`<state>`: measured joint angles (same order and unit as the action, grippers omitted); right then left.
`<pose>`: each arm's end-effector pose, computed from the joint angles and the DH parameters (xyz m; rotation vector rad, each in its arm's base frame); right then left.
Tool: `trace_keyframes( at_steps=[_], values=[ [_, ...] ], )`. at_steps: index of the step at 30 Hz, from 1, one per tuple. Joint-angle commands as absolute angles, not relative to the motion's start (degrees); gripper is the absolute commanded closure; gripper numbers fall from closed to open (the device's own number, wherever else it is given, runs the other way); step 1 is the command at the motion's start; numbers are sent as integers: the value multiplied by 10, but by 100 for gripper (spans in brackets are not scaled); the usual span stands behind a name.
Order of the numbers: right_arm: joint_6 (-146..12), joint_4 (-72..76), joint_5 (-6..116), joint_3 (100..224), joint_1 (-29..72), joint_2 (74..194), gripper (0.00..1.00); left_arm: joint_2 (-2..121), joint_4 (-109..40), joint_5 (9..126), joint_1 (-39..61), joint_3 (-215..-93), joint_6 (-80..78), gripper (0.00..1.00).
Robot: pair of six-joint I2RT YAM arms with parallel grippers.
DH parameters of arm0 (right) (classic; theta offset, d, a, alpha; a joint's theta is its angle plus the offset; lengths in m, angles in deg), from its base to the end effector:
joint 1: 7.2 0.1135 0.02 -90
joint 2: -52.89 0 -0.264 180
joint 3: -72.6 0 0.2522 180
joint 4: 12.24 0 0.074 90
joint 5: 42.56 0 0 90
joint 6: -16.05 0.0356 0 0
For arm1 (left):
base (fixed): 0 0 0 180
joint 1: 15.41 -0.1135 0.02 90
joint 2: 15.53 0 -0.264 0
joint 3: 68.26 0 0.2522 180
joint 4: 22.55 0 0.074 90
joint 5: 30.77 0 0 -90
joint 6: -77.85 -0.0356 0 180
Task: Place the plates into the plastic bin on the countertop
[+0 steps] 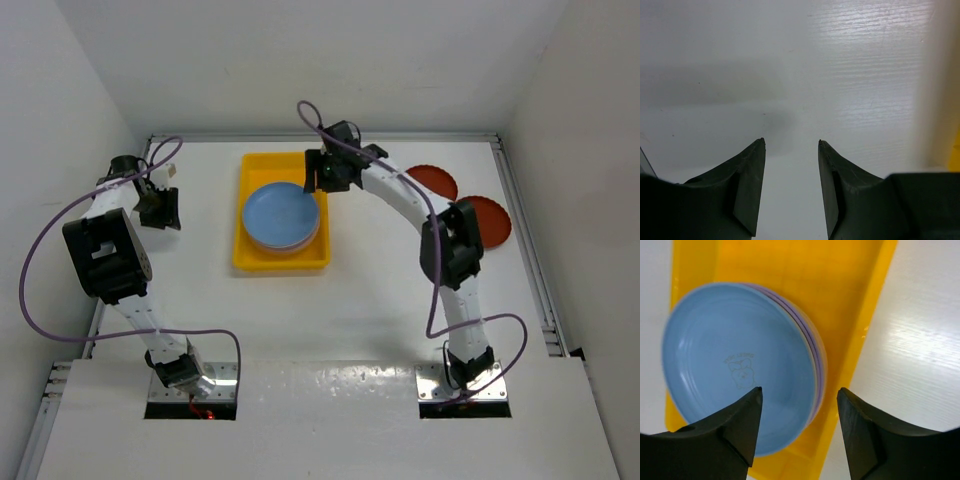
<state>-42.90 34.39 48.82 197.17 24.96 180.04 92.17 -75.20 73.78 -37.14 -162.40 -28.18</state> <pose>0.4253 0.2684 0.2296 -0.0354 2.4991 0.5126 0.3648 0.1358 0.2066 -0.0609 2.6657 -0.1403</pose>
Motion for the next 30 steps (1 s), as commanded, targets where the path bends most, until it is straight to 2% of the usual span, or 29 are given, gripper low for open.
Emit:
trace_keyframes(
  at_steps=[1,4,7,11,17,22,30],
  values=[
    [-410,285,458,1955,215,1685,39,902,-745,749,-376,-1628,-287,51],
    [-347,248,408,1857,162,1620,35,902,-745,754,-376,-1628,-287,51],
    [-187,217,333,1709,110,1558,35,902,-745,754,-376,-1628,-287,51],
    [-85,162,316,1550,48,1523,37,907,-745,754,-376,-1628,-287,51],
    [10,198,243,1557,-9,1563,41,907,-745,759,-376,-1628,-287,51],
    [44,244,185,1612,-25,1616,44,907,-745,759,-376,-1623,-287,51],
    [102,299,226,1663,-54,1702,51,907,-740,754,-376,-1617,-287,51]
  ],
)
